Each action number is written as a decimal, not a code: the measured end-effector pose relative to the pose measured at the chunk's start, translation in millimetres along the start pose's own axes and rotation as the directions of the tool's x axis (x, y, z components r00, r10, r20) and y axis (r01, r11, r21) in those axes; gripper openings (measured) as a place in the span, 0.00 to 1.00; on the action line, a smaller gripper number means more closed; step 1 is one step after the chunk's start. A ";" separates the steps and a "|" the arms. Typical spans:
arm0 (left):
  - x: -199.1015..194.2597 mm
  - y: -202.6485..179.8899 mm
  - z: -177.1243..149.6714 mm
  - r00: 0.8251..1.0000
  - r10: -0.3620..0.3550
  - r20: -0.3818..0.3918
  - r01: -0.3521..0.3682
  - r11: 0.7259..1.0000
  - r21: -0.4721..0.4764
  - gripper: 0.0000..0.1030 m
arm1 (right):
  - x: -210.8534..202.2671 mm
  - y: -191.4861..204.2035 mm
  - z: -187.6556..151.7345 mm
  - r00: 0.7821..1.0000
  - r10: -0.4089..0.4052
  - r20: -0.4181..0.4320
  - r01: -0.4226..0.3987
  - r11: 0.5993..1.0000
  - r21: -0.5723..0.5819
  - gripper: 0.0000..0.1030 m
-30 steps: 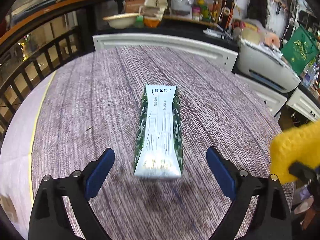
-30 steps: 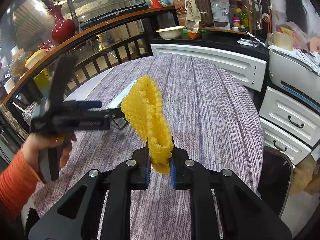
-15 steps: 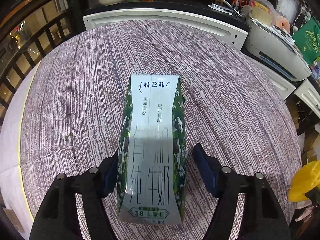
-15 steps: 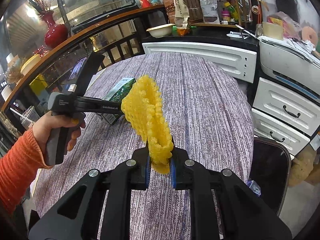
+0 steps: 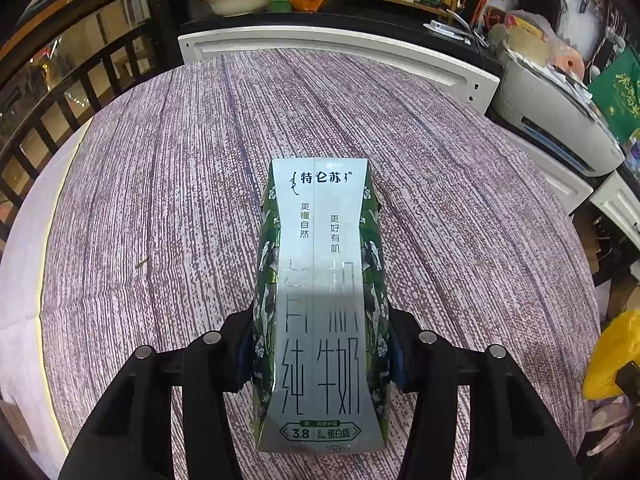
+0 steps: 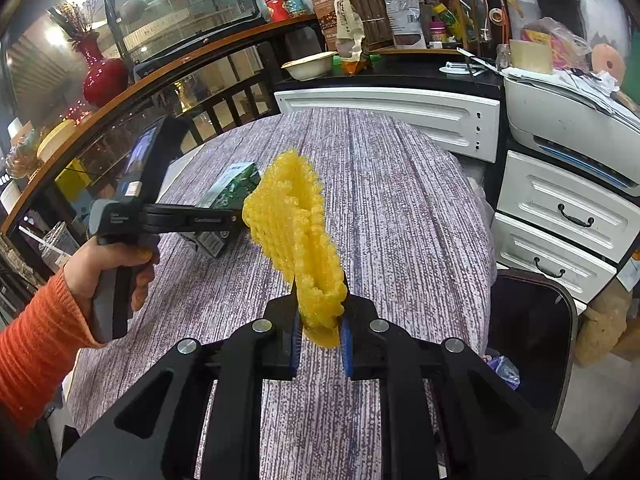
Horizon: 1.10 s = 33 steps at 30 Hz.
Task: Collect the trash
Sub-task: 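Carry the yellow net and milk carton to the brown bin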
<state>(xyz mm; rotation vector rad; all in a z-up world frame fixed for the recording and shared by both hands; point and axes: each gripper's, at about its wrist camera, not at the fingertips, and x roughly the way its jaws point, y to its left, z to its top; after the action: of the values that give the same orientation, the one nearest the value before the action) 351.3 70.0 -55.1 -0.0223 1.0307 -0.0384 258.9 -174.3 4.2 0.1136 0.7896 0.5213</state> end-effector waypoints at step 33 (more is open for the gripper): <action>-108.3 -53.6 -75.1 0.917 -0.218 0.334 0.212 0.976 0.054 0.49 | -42.0 -64.6 -42.4 0.996 -0.043 0.084 0.031 0.990 0.139 0.15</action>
<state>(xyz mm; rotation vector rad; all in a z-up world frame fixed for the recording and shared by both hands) 230.1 21.0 1.1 -0.1234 0.6791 -0.2368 230.6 -254.8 -17.0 0.2477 0.7409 0.4239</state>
